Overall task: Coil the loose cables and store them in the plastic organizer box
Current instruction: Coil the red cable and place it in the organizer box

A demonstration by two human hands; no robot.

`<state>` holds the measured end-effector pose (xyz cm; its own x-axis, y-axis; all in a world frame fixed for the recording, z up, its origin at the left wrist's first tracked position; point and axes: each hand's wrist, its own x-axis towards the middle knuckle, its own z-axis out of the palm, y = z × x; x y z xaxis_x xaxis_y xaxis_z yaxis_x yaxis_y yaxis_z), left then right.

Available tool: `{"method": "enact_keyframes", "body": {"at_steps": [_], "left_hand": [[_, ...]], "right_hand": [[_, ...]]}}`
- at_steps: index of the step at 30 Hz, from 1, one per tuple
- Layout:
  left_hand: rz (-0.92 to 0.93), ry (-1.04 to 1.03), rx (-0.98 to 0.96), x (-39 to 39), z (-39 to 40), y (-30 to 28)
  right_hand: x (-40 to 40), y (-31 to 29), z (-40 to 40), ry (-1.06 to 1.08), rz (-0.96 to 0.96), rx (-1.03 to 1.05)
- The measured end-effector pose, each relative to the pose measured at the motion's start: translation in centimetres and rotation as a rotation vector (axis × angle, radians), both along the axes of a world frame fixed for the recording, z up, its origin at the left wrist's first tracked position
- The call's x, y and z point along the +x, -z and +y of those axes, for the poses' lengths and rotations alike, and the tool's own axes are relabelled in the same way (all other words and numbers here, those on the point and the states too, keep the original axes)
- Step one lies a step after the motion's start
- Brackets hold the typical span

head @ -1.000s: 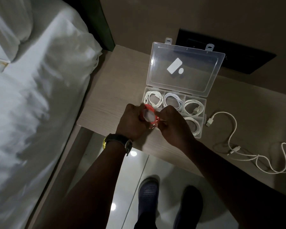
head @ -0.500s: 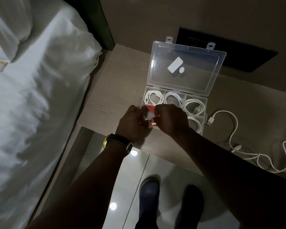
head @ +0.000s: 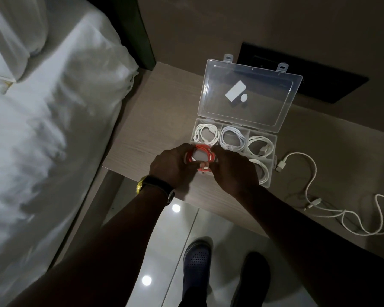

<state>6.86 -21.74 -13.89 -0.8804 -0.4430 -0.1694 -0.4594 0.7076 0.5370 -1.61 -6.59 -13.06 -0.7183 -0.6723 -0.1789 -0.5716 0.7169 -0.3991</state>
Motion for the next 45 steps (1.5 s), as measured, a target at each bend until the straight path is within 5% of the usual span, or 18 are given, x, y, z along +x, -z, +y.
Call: {"method": "enact_keyframes", "body": {"at_steps": [10, 18, 29, 39, 45], "left_hand": [[-0.039, -0.008, -0.065, -0.8, 0.1, 0.6], [-0.119, 0.031, 0.279, -0.3, -1.3, -0.7], [-0.135, -0.019, 0.116, -0.9, 0.4, -0.7], [-0.193, -0.056, 0.009, -1.7, 1.3, 0.2], [-0.038, -0.005, -0.084, 0.0, 2.0, -0.1]], "right_hand": [[-0.4, -0.6, -0.5, -0.025, -0.173, -0.016], [-1.0, 0.4, -0.6, 0.127, -0.209, -0.086], [-1.2, 0.1, -0.6, 0.087, -0.252, -0.028], [-0.1, 0.1, -1.0, 0.021, 0.005, 0.059], [0.2, -0.3, 0.2, -0.004, -0.041, 0.019]]}}
